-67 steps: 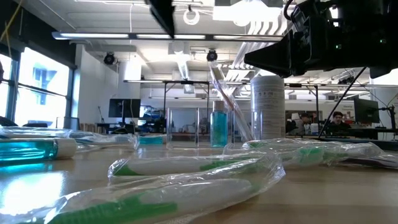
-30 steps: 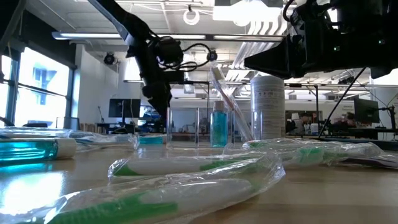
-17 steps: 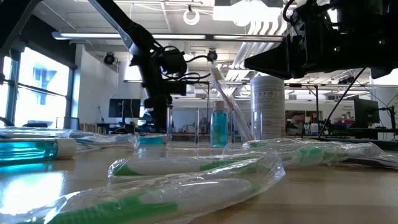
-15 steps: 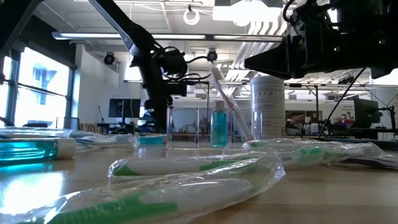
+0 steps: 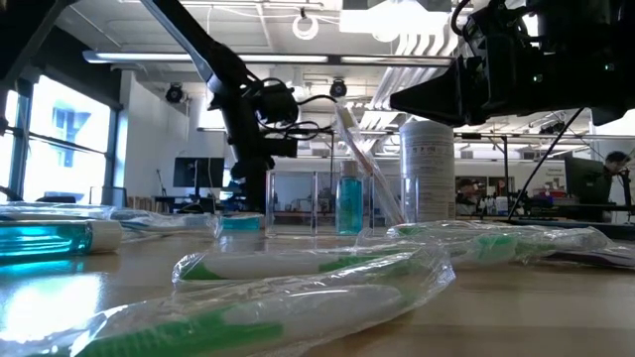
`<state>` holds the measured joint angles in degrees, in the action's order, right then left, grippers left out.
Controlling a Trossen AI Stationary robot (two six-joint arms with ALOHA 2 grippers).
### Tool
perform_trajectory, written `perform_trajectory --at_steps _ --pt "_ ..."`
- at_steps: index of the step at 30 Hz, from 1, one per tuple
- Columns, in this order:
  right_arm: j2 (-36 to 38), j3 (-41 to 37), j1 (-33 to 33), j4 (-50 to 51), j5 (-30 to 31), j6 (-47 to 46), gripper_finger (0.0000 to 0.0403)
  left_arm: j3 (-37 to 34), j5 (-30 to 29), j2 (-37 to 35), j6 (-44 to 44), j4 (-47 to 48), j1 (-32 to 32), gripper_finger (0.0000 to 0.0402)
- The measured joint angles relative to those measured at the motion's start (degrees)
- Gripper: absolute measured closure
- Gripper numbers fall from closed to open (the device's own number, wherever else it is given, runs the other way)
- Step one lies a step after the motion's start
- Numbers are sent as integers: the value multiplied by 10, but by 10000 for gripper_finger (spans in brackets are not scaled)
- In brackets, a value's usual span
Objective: Pick & Place toothbrushing station
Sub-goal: Put the blue mouthwash bottle into the transparent organizer
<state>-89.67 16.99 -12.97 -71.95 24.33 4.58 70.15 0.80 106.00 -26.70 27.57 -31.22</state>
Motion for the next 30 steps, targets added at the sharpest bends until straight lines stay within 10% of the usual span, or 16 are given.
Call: perform_trajectory --at_steps 21,30 --pt "0 0 0 6 2 0 320 1 15 42 19 1 -14 211" --pt "0 0 0 7 2 0 320 1 20 43 15 10 -14 317"
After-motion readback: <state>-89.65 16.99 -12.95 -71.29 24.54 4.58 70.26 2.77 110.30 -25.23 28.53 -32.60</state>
